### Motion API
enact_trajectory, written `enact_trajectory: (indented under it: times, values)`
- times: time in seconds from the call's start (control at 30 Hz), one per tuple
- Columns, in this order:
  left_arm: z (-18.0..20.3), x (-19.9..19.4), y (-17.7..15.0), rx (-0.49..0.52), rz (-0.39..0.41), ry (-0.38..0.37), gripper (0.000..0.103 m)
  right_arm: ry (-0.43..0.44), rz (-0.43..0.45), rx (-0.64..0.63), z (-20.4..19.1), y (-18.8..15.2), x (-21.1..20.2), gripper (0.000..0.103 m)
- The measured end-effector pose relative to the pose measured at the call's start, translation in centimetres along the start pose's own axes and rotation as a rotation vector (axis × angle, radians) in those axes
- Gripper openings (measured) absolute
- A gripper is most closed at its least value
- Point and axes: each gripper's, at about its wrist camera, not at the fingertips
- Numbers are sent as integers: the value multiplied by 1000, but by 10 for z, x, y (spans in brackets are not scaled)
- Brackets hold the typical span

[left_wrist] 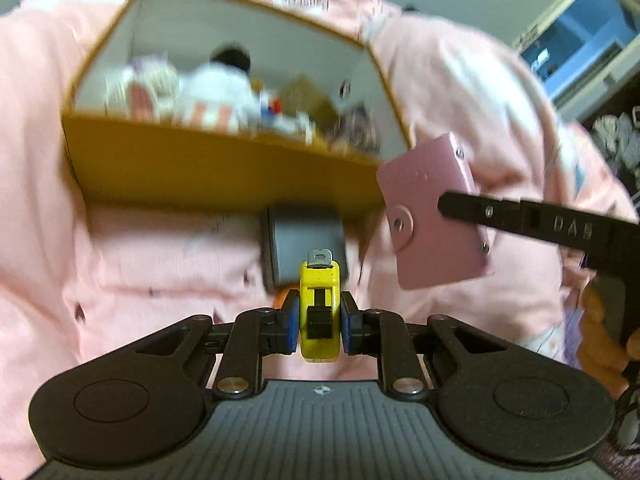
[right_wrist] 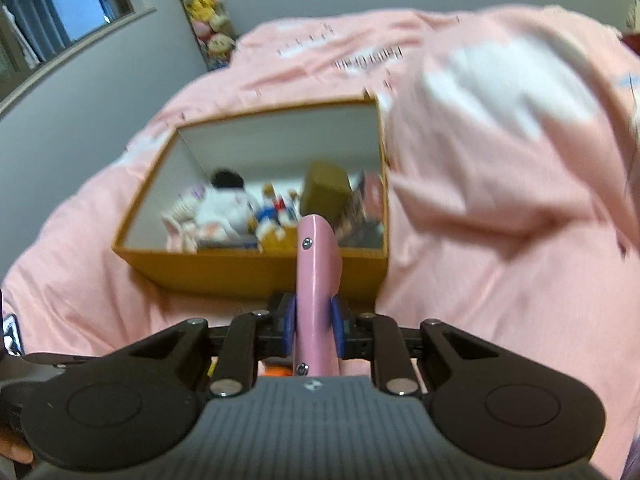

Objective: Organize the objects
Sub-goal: 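Lift the tape measure and pink case and carry them toward the box, then lower the tape measure and pink case into the box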

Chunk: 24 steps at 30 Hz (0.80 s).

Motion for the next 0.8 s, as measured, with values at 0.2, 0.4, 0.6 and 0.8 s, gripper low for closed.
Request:
enact_trajectory:
  times: [0.2,0.4,0.6,0.8]
  values:
    - [-1,-9,32,-78,124,3,22,12,77,-77,-13,33,-3,20]
    - [3,-7,63,-110,192,3,22,17,122,-125,-16,62,15,20]
    - [6,7,83,-133,219,19,22,-46,128,-165,-1,86,54,20]
    - [2,21,98,-159,215,31,22,-77,79,-214,13,99,95,20]
Point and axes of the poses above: each gripper's, at about its wrist camera, not at the fingertips, and x roughly the way its jaws point, z to its right, y to its top, and after that the axes turned 15 degrees about y, right-handed
